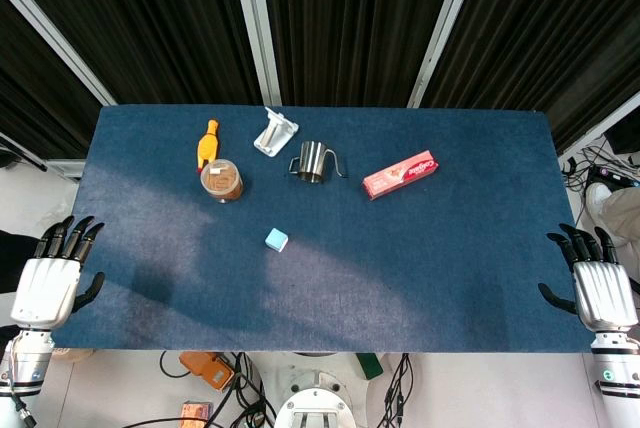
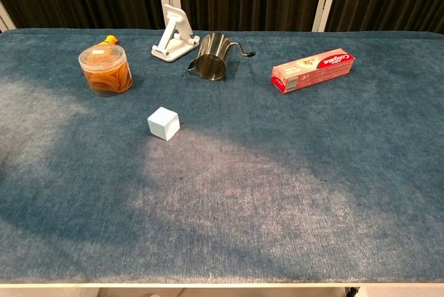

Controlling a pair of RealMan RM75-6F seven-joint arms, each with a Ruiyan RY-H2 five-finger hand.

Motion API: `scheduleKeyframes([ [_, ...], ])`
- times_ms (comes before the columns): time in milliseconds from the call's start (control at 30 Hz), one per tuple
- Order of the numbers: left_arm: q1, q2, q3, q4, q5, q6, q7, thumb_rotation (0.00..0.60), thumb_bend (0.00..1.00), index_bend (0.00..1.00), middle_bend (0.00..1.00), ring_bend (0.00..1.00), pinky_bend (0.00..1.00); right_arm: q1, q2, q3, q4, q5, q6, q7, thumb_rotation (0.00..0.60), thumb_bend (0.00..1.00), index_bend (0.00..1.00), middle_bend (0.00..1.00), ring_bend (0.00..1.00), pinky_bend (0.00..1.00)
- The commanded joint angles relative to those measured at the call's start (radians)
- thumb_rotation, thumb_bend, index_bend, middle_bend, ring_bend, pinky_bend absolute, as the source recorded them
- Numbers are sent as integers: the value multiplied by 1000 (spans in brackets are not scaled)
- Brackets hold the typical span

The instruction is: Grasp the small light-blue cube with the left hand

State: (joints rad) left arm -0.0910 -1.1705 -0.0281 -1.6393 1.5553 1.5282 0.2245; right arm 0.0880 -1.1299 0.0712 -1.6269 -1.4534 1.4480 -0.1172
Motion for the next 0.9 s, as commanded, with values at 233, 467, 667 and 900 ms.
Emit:
scheduleKeyframes([
  [233, 0, 5, 4, -13, -6, -11, -3, 600, 324, 139, 96, 0, 118, 0, 2, 2, -1, 3, -1, 3, 600, 309, 271, 187, 191, 93],
  [467, 0, 1, 37, -67, 21, -36, -45, 600, 324, 139, 96, 0, 120, -6, 4, 1, -8, 11, 2, 8, 600, 309, 270, 187, 191, 93],
  [667, -25, -25, 99, -115, 124, -88, -95, 600, 324, 139, 96, 0, 120, -6, 5, -1, -11, 8, 1, 7, 600, 309, 271, 187, 191, 93],
  [900, -97, -89, 106, -129, 168, -198, -108, 600, 324, 140, 96, 0, 121, -5, 5, -1, -10, 8, -2, 9, 600, 309, 271, 187, 191, 93],
])
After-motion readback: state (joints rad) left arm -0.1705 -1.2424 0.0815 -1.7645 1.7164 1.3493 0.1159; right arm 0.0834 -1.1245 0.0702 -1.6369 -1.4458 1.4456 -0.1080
